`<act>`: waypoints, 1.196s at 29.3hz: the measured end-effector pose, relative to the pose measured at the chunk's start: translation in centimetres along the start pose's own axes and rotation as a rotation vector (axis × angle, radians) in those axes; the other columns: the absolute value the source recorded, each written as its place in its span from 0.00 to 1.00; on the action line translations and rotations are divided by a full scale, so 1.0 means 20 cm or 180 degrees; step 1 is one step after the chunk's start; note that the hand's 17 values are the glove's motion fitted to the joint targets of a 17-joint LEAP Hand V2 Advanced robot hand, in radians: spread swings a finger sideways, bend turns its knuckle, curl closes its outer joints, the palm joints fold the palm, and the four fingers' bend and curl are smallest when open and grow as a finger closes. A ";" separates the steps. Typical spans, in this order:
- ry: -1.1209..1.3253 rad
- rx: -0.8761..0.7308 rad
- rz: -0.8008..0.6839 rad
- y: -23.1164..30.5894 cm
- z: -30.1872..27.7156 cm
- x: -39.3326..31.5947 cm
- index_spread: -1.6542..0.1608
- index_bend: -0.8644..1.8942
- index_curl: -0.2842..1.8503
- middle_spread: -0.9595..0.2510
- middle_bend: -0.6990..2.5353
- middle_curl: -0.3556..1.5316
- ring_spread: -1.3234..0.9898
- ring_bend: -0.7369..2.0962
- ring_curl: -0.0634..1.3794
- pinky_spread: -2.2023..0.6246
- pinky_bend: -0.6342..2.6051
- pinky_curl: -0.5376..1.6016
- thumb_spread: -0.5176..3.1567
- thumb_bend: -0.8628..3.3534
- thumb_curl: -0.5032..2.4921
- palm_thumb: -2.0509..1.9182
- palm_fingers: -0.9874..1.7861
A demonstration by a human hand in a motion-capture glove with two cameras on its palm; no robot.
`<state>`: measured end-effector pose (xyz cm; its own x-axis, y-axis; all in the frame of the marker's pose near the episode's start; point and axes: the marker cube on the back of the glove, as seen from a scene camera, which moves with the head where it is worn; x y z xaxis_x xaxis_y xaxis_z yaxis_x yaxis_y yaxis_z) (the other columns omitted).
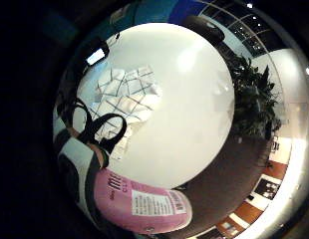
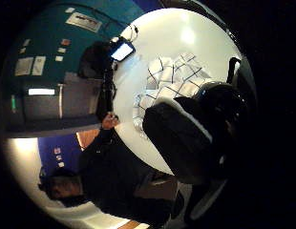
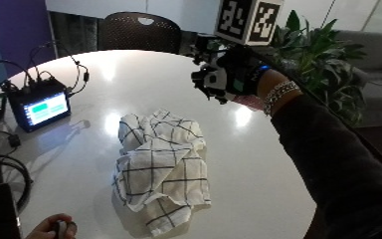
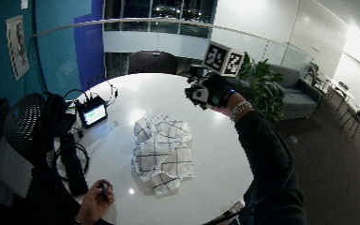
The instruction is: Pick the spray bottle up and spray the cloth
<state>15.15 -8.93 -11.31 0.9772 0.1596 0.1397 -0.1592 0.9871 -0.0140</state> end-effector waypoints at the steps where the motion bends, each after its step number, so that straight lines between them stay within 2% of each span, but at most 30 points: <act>1: 0.0082 -0.0132 0.0018 -0.01 0.03 -0.03 0.77 0.48 0.40 0.63 0.46 0.49 0.49 0.51 0.36 0.67 0.33 0.43 0.49 0.20 0.23 0.62 0.87; 9: 0.0679 -0.0994 0.0273 -0.03 0.24 -0.09 0.77 0.48 0.40 0.62 0.46 0.49 0.49 0.51 0.36 0.67 0.33 0.43 0.49 0.20 0.23 0.62 0.87; 19: 0.1016 -0.1534 0.0322 -0.04 0.50 -0.08 0.77 0.48 0.40 0.62 0.46 0.49 0.49 0.52 0.36 0.67 0.33 0.43 0.50 0.20 0.23 0.62 0.87; 29: 0.0898 -0.1693 0.0229 -0.04 0.62 -0.10 0.77 0.47 0.40 0.63 0.46 0.49 0.49 0.52 0.35 0.67 0.33 0.43 0.50 0.20 0.23 0.62 0.87; 35: 0.0180 -0.1171 -0.0014 -0.09 0.46 -0.17 0.77 0.47 0.40 0.62 0.46 0.49 0.49 0.52 0.35 0.67 0.33 0.43 0.50 0.20 0.22 0.62 0.87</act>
<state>10.79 -11.25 -2.73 0.9857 0.1453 0.0857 -0.1040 0.9232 -0.3700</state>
